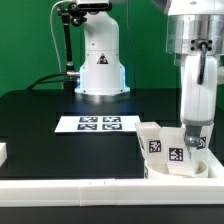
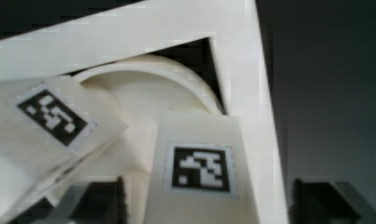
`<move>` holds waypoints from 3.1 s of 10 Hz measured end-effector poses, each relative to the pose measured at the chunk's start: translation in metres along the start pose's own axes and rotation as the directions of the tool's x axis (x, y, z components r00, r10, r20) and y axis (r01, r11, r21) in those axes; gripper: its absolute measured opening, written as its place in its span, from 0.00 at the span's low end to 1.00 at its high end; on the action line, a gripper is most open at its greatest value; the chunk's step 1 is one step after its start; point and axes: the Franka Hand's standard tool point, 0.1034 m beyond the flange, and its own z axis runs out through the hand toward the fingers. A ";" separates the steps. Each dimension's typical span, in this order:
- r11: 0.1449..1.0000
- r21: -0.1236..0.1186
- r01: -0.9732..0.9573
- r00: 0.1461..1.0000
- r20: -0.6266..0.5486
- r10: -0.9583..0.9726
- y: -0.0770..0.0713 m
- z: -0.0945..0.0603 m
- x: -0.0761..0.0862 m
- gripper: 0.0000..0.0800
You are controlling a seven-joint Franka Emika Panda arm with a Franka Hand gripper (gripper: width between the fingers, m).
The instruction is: Assemble stool
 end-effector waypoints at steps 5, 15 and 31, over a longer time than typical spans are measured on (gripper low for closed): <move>0.994 -0.002 0.109 0.994 0.006 -0.109 -0.006 -0.009 0.000 0.81; 0.316 0.011 0.949 0.316 -0.034 -0.948 -0.018 -0.015 0.014 0.81; -0.493 -0.011 0.870 -0.493 0.027 -0.870 -0.002 -0.014 0.007 0.81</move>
Offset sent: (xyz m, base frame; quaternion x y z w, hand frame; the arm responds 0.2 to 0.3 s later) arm 0.0000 0.0000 0.0000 0.0000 0.0000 0.0000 1.0000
